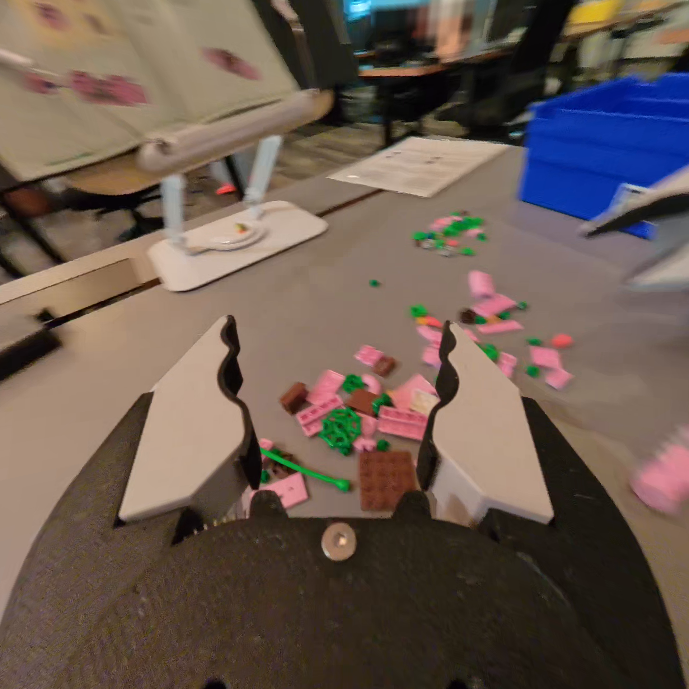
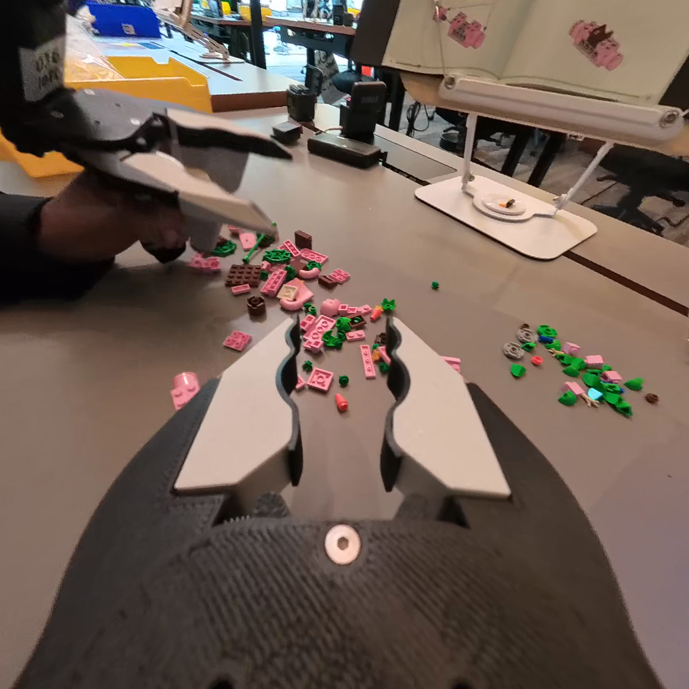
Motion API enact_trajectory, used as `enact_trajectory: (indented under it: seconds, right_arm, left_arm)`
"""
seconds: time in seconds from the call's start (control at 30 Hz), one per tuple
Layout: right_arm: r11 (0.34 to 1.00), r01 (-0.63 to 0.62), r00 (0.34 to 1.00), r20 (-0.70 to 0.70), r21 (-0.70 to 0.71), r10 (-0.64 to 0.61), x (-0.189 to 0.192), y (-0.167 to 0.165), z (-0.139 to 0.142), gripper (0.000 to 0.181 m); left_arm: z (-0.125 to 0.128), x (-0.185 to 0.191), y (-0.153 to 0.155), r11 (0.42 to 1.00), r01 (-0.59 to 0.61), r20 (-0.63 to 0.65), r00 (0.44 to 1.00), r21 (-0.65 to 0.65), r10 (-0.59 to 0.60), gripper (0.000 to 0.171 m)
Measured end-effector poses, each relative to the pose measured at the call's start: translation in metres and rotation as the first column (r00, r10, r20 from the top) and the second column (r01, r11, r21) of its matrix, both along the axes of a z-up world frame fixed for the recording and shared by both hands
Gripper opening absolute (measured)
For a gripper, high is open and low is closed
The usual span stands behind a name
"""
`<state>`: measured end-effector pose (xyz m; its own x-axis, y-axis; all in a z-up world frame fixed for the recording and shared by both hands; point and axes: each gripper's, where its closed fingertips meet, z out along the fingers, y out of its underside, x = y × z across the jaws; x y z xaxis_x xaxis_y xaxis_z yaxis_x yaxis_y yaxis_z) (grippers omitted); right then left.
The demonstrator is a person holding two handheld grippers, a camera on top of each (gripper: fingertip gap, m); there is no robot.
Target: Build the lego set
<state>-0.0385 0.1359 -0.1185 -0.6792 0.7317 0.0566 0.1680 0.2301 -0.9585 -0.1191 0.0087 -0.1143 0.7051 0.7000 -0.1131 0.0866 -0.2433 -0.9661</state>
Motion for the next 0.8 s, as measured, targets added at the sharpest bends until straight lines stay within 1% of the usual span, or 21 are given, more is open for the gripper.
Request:
enact_trajectory:
  seconds: [0.03, 0.1, 0.13, 0.17, 0.23, 0.3, 0.33, 0.37, 0.43, 0.47, 0.5, 0.53, 0.57, 0.63, 0.67, 0.7, 0.73, 0.77, 0.8]
  right_arm:
    - [1.000, 0.007, 1.000, 0.001, -0.004, -0.007, -0.001, 0.002, 0.000, 0.044]
    - [0.999, -0.002, 1.000, -0.015, -0.039, 0.002, 0.001, 0.002, 0.007, 0.047]
    - [0.998, -0.015, 0.999, -0.030, -0.064, 0.013, 0.004, 0.001, 0.013, 0.051]
    - [0.996, -0.027, 0.998, -0.050, -0.091, 0.022, 0.006, 0.000, 0.020, 0.054]
    - [0.989, -0.048, 0.994, -0.101, -0.138, 0.035, 0.012, -0.001, 0.034, 0.058]
    - [0.985, -0.059, 0.990, -0.139, -0.160, 0.037, 0.017, -0.002, 0.043, 0.060]
    - [0.985, -0.063, 0.988, -0.149, -0.163, 0.038, 0.018, -0.002, 0.046, 0.060]
    - [0.984, -0.066, 0.987, -0.153, -0.164, 0.041, 0.020, -0.002, 0.047, 0.061]
    - [0.984, -0.066, 0.987, -0.158, -0.164, 0.040, 0.022, -0.001, 0.048, 0.060]
    - [0.986, -0.056, 0.986, -0.163, -0.157, 0.030, 0.022, 0.002, 0.048, 0.060]
    - [0.989, -0.038, 0.985, -0.171, -0.142, 0.013, 0.021, 0.006, 0.048, 0.060]
    - [0.992, -0.015, 0.984, -0.177, -0.122, -0.007, 0.019, 0.011, 0.046, 0.059]
    - [0.994, 0.013, 0.984, -0.177, -0.104, -0.031, 0.016, 0.017, 0.044, 0.059]
    - [0.994, 0.045, 0.984, -0.164, -0.101, -0.061, 0.014, 0.024, 0.043, 0.058]
    - [0.992, 0.043, 0.986, -0.155, -0.118, -0.061, 0.014, 0.024, 0.043, 0.058]
    - [0.990, 0.032, 0.988, -0.145, -0.138, -0.052, 0.015, 0.023, 0.044, 0.058]
    - [0.988, 0.021, 0.990, -0.137, -0.152, -0.042, 0.015, 0.021, 0.045, 0.058]
    - [0.987, 0.017, 0.990, -0.133, -0.157, -0.038, 0.015, 0.021, 0.044, 0.058]
    - [0.988, 0.018, 0.991, -0.130, -0.153, -0.039, 0.015, 0.020, 0.043, 0.058]
  left_arm:
    - [0.003, -0.009, 0.001, 0.999, -0.035, 0.014, 0.999, -0.013, 0.036, 0.110]
    - [0.011, -0.031, 0.016, 0.994, -0.069, 0.039, 0.997, -0.087, 0.072, 0.137]
    - [0.020, -0.048, 0.024, 0.986, -0.109, 0.030, 0.993, -0.130, 0.114, 0.143]
    - [0.031, -0.068, 0.031, 0.969, -0.174, 0.001, 0.984, -0.174, 0.177, 0.143]
    - [0.059, -0.111, 0.046, 0.917, -0.319, -0.116, 0.947, -0.242, 0.299, 0.143]
    - [0.085, -0.153, 0.064, 0.876, -0.427, -0.239, 0.896, -0.224, 0.375, 0.142]
    - [0.092, -0.173, 0.073, 0.865, -0.458, -0.258, 0.878, -0.205, 0.403, 0.140]
    - [0.095, -0.190, 0.081, 0.859, -0.478, -0.242, 0.869, -0.183, 0.431, 0.139]
    - [0.095, -0.210, 0.094, 0.864, -0.485, -0.130, 0.873, -0.133, 0.470, 0.132]
    - [0.097, -0.211, 0.101, 0.878, -0.468, -0.074, 0.884, -0.100, 0.462, 0.129]
    - [0.103, -0.207, 0.107, 0.896, -0.439, -0.059, 0.898, -0.063, 0.436, 0.127]
    - [0.112, -0.201, 0.110, 0.912, -0.408, -0.088, 0.910, -0.033, 0.404, 0.127]
    - [0.121, -0.193, 0.109, 0.921, -0.389, -0.136, 0.913, -0.009, 0.384, 0.123]
    - [0.131, -0.171, 0.101, 0.943, -0.333, -0.230, 0.916, 0.022, 0.329, 0.108]
    - [0.130, -0.153, 0.105, 0.974, -0.227, -0.264, 0.938, 0.019, 0.224, 0.096]
    - [0.125, -0.128, 0.113, 0.998, -0.063, -0.299, 0.952, 0.007, 0.062, 0.079]
    - [0.117, -0.107, 0.114, 0.998, 0.061, -0.325, 0.944, -0.008, -0.060, 0.057]
    - [0.106, -0.093, 0.107, 0.993, 0.110, -0.342, 0.933, -0.040, -0.117, 0.034]
    - [0.096, -0.086, 0.096, 0.990, 0.122, -0.347, 0.927, -0.072, -0.139, 0.024]
